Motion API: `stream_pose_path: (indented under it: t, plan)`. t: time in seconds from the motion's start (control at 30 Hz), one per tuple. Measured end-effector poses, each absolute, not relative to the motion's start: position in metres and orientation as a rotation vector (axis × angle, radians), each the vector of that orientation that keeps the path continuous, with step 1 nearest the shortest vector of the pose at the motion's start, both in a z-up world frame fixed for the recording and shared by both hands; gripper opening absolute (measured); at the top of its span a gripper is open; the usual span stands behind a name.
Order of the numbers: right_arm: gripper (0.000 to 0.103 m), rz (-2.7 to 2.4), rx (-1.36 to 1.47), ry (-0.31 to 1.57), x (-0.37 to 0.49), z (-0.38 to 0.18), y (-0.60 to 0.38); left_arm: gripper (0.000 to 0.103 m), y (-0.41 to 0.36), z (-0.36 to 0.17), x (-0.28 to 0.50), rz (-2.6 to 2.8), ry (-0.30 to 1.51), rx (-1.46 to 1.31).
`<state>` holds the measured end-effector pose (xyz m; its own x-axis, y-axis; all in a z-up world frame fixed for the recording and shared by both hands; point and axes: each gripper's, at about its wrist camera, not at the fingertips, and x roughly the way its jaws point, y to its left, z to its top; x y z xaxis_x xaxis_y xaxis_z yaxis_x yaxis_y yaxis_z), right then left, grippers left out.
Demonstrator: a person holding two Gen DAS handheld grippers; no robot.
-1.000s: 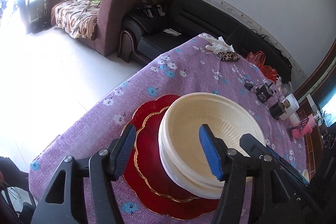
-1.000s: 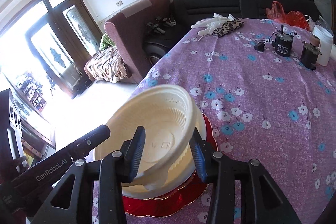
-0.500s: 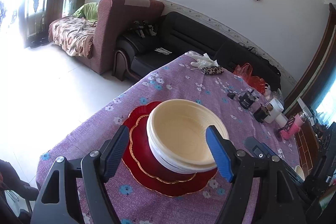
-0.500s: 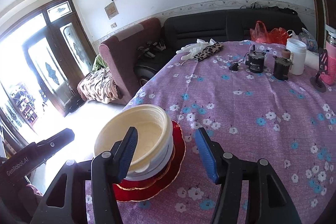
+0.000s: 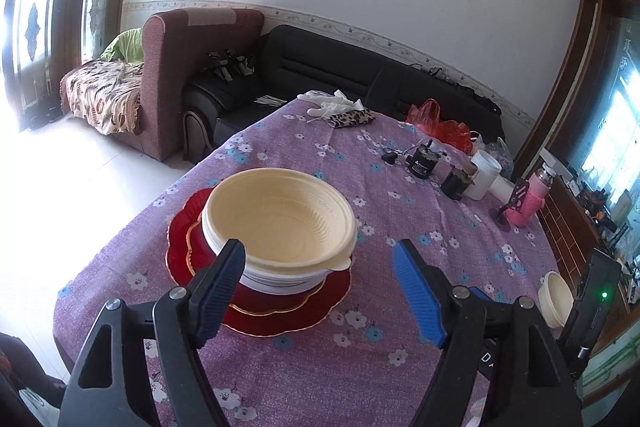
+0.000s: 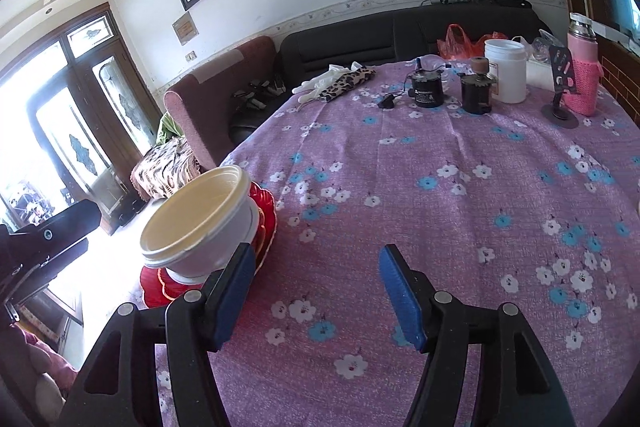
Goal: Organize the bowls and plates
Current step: 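Lower the cream bowl into the stacked white bowls and open the right tool, then withdraw the right tool and move it to the second cream bowl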
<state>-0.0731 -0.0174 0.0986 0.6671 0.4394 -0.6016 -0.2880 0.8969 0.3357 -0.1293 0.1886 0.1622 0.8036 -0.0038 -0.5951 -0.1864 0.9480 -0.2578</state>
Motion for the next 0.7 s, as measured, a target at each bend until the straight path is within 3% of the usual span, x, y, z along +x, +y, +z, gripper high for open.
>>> stream_pose_path:
  t: [0.43,0.7]
  plan:
    - [0.069,0.262,0.334,0.783,-0.093,0.060,-0.097,0.076,0.119,0.149,-0.124,-0.023,0.690,-0.207]
    - [0.069,0.130,0.354,0.735,-0.125,0.067,-0.166,0.078,0.061,0.127,-0.112,-0.157,0.759,-0.161]
